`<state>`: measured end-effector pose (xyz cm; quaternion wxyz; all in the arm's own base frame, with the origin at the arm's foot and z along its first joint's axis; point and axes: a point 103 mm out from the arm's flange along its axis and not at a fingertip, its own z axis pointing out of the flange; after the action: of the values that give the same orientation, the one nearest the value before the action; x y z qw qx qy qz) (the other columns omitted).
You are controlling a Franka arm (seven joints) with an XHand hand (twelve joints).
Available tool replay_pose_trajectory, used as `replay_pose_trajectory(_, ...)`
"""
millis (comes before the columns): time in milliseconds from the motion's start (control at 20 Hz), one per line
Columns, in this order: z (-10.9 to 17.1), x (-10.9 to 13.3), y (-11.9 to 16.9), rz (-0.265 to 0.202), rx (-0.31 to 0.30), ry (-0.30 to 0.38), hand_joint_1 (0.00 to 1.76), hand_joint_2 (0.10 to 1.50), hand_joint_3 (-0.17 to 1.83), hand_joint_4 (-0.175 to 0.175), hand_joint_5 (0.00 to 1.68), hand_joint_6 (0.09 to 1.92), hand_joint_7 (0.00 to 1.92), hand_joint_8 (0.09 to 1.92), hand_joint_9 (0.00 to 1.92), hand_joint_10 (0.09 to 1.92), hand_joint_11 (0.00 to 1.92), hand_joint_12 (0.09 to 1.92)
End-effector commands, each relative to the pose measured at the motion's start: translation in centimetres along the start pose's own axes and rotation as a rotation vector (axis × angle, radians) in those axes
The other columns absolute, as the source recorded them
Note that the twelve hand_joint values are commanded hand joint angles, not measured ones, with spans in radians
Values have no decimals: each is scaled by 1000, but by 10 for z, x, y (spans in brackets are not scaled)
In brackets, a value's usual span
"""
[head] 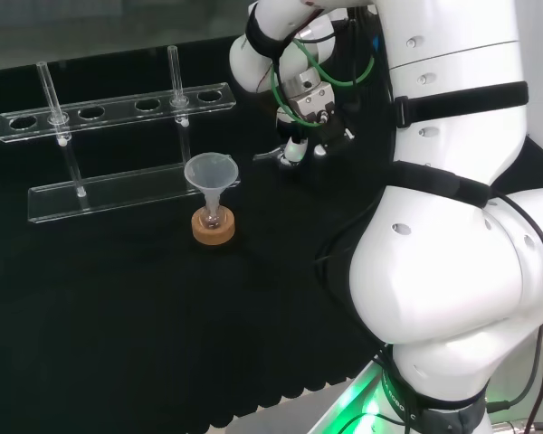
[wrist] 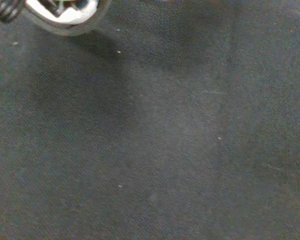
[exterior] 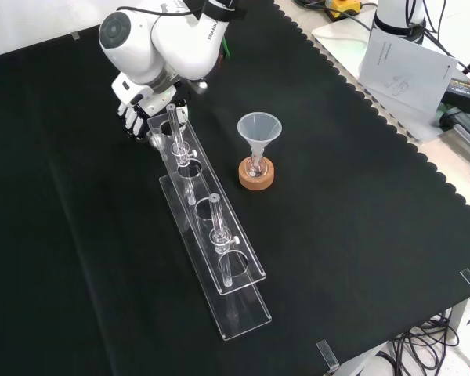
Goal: Pick up the weighing funnel.
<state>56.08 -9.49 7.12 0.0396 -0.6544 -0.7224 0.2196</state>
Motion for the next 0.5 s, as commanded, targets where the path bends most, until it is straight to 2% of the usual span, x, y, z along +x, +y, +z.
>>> replay_pose_trajectory(50, 4, -14, -2, 5, 0, 12, 858, 669, 564, 7, 818, 756, 513, 690, 732, 531, 463, 1290)
replay_pose_trajectory(500, 3, -8, 0, 18, 0, -4, 871, 675, 577, 30, 927, 741, 529, 692, 747, 533, 472, 1289)
